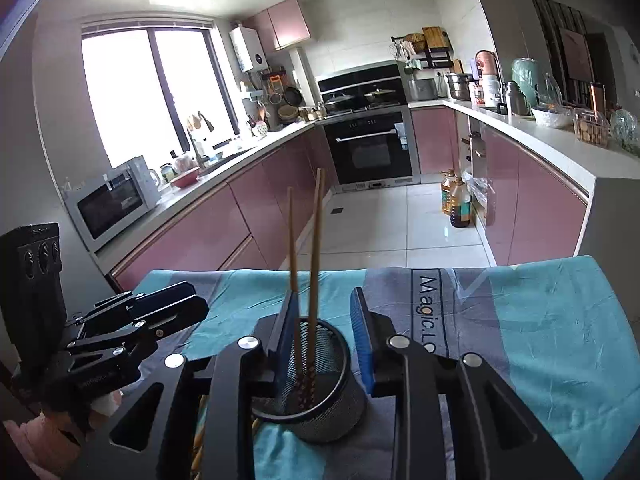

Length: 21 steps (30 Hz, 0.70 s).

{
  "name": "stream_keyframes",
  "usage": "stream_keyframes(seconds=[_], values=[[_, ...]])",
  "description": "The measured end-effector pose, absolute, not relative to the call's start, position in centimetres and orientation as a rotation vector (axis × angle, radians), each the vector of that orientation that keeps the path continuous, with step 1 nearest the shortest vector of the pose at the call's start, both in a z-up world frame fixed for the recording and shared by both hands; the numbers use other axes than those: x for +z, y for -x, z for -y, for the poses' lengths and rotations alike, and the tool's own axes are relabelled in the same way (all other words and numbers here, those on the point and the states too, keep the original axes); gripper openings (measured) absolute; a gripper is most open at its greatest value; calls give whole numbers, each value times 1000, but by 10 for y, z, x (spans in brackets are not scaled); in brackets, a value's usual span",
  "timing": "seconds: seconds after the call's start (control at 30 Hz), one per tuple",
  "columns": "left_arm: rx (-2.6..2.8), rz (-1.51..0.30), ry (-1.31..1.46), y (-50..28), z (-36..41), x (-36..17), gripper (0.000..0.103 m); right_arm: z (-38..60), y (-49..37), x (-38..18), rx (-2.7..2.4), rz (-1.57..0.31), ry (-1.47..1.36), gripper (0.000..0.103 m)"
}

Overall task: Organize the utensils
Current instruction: 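Open the right gripper and pull it back toward the chopstick row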

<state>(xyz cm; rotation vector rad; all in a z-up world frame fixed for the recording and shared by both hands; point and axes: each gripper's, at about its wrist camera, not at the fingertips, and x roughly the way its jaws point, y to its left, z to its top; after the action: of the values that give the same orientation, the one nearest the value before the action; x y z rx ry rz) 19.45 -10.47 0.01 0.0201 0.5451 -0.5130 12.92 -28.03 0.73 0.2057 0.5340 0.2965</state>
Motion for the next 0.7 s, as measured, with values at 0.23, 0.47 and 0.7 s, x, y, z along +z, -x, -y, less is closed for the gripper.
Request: stream_keyframes(seconds=[0.23, 0.47, 0.7], values=[[-475, -610, -60, -164, 61, -21, 48, 257, -89, 7, 434, -539, -165, 35], [-421, -752, -48, -147, 30, -66, 48, 217, -84, -39, 523, -710, -150, 35], [-421, -850, -11, -133, 21, -107, 48, 196, -93, -85, 494, -857, -151, 35]])
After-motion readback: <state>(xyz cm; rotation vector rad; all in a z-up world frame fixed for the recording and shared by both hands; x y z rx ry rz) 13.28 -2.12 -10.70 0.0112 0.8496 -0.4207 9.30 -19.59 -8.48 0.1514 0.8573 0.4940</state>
